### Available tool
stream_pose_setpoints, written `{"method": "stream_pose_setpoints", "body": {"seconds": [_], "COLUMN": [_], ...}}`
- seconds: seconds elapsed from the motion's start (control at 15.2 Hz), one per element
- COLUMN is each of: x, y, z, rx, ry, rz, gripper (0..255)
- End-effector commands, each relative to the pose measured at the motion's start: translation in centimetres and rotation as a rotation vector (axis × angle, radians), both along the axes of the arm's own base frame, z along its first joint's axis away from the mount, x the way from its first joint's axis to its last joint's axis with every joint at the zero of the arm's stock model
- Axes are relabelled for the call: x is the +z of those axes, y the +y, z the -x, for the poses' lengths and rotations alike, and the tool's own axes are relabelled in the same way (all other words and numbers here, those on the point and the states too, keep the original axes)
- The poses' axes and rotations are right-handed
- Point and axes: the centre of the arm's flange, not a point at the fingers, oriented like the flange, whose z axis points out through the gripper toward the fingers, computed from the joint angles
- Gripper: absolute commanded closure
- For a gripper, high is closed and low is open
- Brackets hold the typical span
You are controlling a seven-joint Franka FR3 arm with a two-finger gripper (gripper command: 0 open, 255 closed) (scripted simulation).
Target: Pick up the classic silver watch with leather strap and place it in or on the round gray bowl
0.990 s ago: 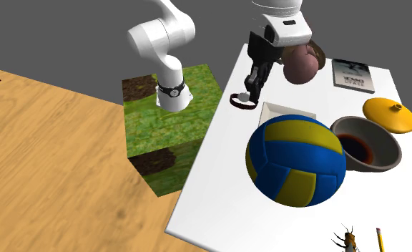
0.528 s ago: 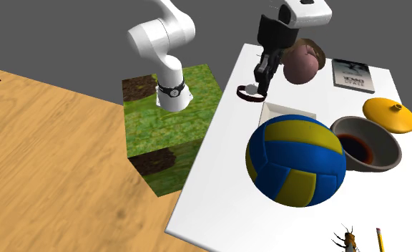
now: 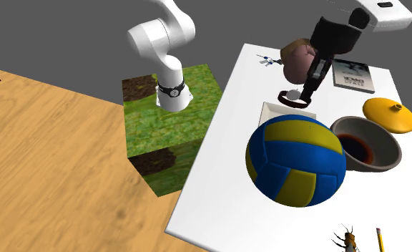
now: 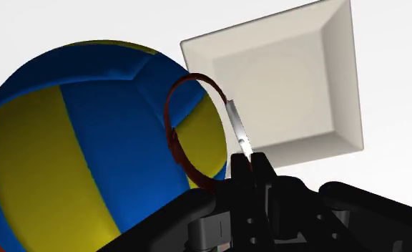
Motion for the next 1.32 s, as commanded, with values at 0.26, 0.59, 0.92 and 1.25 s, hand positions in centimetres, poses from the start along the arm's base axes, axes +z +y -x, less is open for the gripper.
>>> {"method": "stream_pose_setpoints", "body": {"seconds": [0.26, 0.59, 0.92, 1.25], "x": [0.5, 0.8, 1.2, -0.9], "y": [6.5, 12.0, 17.5, 18.6], "z": [-4.5, -8.2, -11.8, -12.6], "rx": [-0.001, -0.001, -0.001, -0.001], "ry": [0.0, 0.0, 0.0, 0.0], "rz": [-0.001, -0.001, -0.001, -0.001], "gripper": [255, 255, 255, 255]}}
